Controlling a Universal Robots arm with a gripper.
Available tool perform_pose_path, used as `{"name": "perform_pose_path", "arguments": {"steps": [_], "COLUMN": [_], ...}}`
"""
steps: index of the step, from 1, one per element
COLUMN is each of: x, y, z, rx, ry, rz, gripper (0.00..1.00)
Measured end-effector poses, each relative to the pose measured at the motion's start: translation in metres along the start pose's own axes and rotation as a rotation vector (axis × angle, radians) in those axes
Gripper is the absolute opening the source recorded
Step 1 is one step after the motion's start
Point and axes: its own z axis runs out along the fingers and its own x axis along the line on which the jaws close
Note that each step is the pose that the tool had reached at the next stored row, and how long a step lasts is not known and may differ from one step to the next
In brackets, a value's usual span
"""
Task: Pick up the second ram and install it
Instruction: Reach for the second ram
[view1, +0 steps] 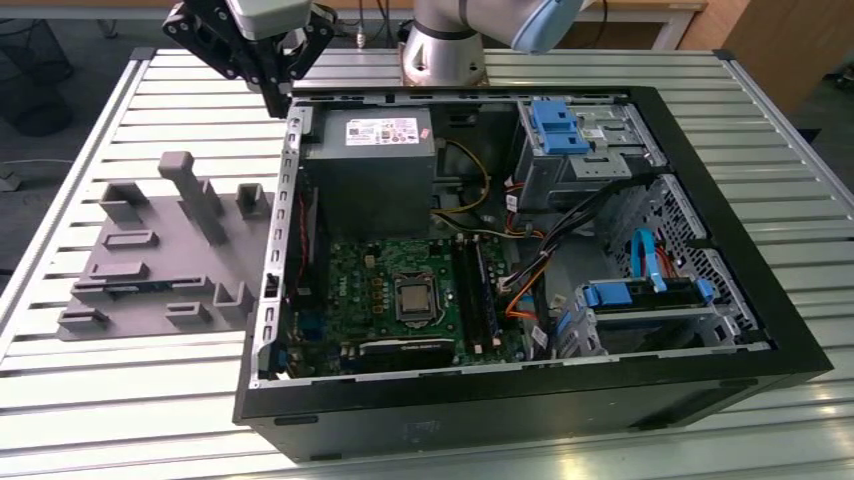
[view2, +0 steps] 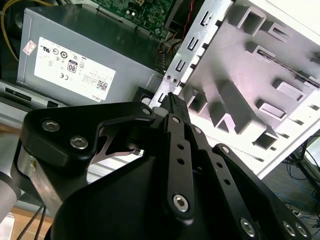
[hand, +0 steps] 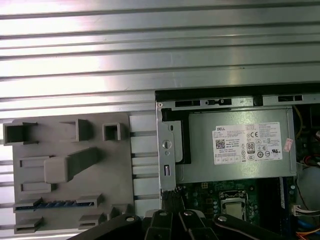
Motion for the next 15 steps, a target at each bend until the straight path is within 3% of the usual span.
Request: {"name": "perform_pose_path", "arguments": {"steps": [15], "x": [0.0109], "y": [-0.0008], "z": [0.0003], "rx": [0.0000], "ry": [0.0001], "rz": [0.000], "gripper": [0.11]}}
